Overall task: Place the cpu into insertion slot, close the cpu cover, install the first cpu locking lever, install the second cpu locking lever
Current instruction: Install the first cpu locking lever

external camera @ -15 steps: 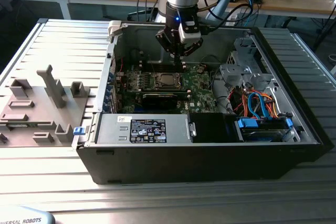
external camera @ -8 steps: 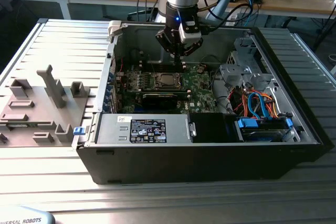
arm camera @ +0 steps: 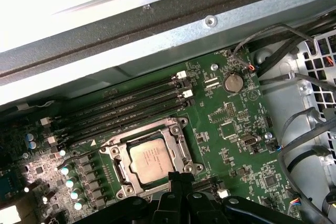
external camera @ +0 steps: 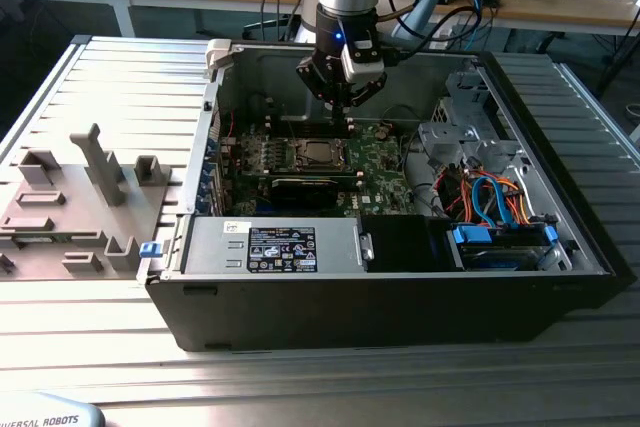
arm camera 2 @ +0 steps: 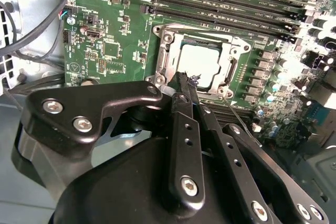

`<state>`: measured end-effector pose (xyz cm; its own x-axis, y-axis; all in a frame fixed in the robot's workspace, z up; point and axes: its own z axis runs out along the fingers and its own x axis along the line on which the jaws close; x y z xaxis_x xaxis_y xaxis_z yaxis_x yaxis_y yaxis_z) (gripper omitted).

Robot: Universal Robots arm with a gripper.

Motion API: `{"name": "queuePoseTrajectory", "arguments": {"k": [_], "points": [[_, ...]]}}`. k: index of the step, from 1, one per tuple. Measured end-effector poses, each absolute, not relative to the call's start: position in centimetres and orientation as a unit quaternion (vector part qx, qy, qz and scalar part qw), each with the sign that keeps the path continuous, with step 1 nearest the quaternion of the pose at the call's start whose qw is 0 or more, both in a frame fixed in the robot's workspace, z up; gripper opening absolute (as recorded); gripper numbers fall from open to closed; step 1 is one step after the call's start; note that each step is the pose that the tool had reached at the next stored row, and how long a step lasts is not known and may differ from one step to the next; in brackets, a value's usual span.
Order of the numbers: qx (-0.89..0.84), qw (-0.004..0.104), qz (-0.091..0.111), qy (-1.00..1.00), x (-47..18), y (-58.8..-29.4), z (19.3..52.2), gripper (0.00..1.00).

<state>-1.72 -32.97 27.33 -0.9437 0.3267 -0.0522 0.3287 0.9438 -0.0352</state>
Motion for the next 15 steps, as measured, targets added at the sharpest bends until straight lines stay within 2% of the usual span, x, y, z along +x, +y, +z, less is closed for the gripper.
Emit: {"name": "queuePoseTrajectory", "arguments": {"k": [15], "points": [[0.154, 0.023, -0.021, 0.988, -1.72, -32.97, 27.33, 0.11]]}}
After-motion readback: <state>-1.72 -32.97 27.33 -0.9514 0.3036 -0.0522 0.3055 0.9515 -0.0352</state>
